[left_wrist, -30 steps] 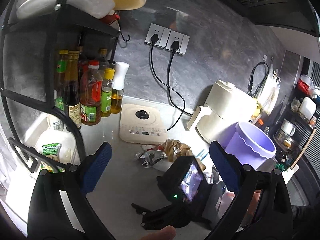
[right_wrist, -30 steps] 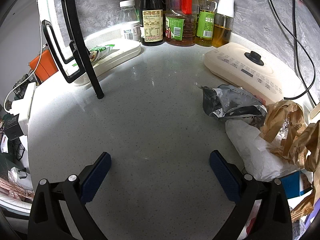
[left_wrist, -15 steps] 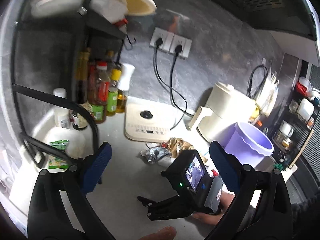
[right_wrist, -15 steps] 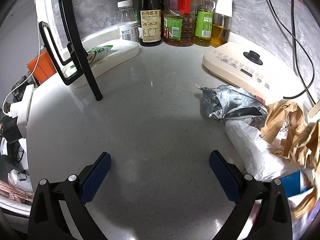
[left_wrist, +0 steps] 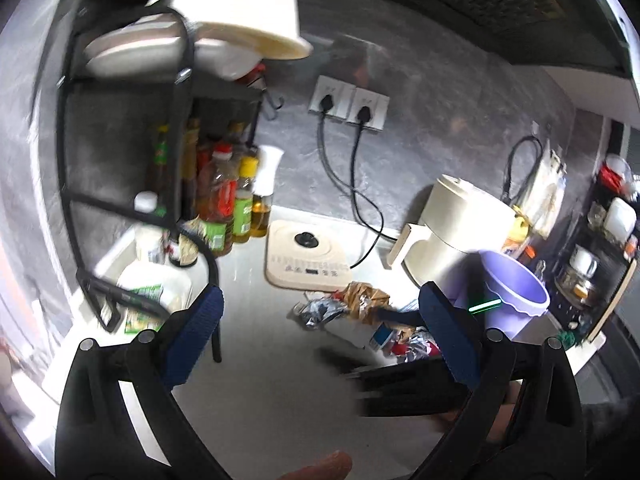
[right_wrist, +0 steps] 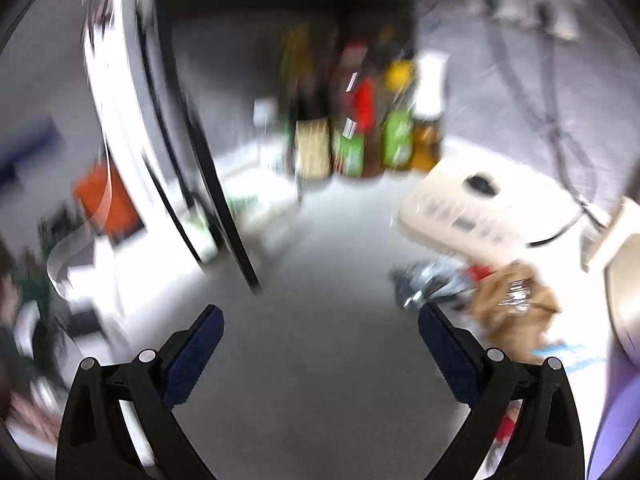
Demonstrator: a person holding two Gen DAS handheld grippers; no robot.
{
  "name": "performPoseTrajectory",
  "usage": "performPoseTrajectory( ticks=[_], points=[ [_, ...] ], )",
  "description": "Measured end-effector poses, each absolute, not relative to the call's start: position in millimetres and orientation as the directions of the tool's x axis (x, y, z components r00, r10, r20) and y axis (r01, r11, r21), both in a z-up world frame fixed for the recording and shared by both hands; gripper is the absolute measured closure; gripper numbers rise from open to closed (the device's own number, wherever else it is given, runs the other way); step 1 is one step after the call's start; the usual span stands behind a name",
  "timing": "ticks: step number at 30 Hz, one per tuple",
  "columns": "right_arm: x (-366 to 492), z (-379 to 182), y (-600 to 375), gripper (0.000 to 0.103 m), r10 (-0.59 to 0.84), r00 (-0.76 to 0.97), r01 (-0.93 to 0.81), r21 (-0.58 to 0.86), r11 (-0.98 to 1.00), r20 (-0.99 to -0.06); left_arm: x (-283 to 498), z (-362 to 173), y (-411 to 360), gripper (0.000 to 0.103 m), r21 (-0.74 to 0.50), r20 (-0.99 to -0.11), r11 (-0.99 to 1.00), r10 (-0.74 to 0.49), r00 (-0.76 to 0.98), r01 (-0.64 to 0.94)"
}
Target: Collect trash
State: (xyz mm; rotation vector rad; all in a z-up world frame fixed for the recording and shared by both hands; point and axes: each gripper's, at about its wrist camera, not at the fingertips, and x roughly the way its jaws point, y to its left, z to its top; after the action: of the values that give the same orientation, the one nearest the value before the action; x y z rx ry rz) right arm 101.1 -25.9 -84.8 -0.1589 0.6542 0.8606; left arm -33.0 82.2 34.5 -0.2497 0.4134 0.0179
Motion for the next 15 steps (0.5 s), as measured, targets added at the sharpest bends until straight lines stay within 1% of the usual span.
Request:
performPoseTrajectory(
  ticks=[2, 3, 5, 7, 9, 10, 13, 15],
  points=[
    [81.9, -53.3, -55.3, 0.008, 0.66, 0.534, -0.706, 0.151, 0.692, -0.528, -26.9, 40.7, 76.4, 0.006, -0.216, -0.396, 0.975, -0.041, 0.917, -0.05],
    [64.5, -34.0, -79.3, 0.008, 0.644, 0.587, -0.677, 0.14, 0.723, -0.491, -22.1, 43.4, 71.8, 0.006, -0.205, -0.396, 0.978, -0.047, 0.917, -0.039],
    [39.4, -14.7, -117.9, 0.008, 0.555, 0.693, -0.575, 0.112, 0.811, -0.459, -12.2, 43.8, 60.1, 0.006, -0.189, -0.408, 0.982, -0.064, 0.911, -0.016],
    [23.6, -6.4, -152.6, 0.007, 0.49, 0.74, -0.495, 0.121, 0.86, -0.46, -4.2, 40.1, 46.9, 0.006, -0.176, -0.423, 0.984, -0.077, 0.903, 0.002],
    [10.5, -3.0, -184.3, 0.008, 0.44, 0.756, -0.424, 0.15, 0.893, -0.485, 3.0, 33.3, 30.8, 0.006, -0.17, -0.447, 0.985, -0.101, 0.889, 0.026],
    [2.2, -2.5, -199.9, 0.008, 0.388, 0.775, -0.361, 0.154, 0.92, -0.499, 6.8, 29.4, 23.3, 0.006, -0.168, -0.464, 0.985, -0.116, 0.878, 0.041],
    [-14.4, -3.4, -224.6, 0.008, 0.299, 0.805, -0.267, 0.137, 0.954, -0.512, 11.0, 15.2, -1.3, 0.006, -0.145, -0.505, 0.986, -0.146, 0.851, 0.084],
    [-16.5, -8.6, -238.2, 0.008, 0.257, 0.802, -0.217, 0.137, 0.967, -0.54, 10.9, 8.8, -13.8, 0.006, -0.13, -0.526, 0.986, -0.161, 0.835, 0.109]
  ],
)
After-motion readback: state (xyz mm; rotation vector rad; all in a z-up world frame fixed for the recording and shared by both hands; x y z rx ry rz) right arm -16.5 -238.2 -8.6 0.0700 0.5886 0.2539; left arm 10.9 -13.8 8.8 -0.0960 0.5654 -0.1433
